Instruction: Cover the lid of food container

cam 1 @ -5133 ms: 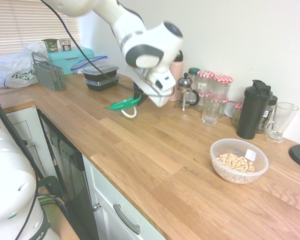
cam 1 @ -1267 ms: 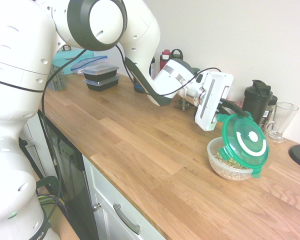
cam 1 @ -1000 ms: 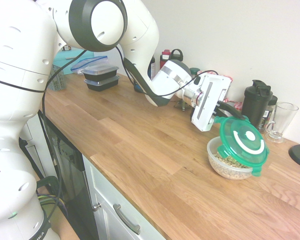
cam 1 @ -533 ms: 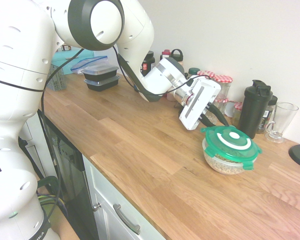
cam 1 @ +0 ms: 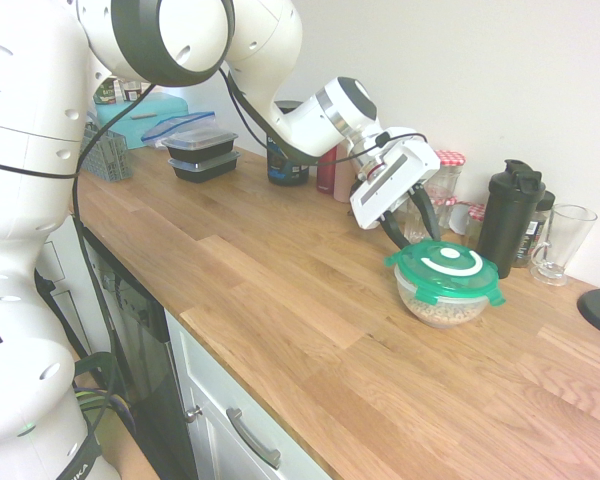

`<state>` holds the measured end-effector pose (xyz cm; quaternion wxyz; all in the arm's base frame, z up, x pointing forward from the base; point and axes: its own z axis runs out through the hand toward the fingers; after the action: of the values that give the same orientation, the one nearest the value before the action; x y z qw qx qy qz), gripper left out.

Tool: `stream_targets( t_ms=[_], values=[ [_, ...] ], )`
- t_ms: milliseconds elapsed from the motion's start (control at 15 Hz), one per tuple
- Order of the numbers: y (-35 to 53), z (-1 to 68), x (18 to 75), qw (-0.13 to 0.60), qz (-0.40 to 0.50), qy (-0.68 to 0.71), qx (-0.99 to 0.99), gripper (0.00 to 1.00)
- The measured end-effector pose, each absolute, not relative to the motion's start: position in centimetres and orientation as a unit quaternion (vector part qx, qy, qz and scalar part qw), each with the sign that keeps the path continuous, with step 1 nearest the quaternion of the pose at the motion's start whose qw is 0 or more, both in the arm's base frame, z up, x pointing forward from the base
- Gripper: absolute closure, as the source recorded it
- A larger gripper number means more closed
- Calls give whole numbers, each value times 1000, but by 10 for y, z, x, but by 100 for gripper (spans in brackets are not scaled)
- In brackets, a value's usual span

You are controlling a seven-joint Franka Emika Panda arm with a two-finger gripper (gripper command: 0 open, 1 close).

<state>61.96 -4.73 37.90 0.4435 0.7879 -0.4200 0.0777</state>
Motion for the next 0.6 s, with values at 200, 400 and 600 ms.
stream_targets(
  t_ms=[200, 400, 600],
  values=[
    [-46, 390, 618, 394, 59, -440, 805, 0],
    [-47, 402, 616, 372, 55, -451, 810, 0],
    [-58, 405, 612, 357, 46, -459, 813, 0]
  ],
)
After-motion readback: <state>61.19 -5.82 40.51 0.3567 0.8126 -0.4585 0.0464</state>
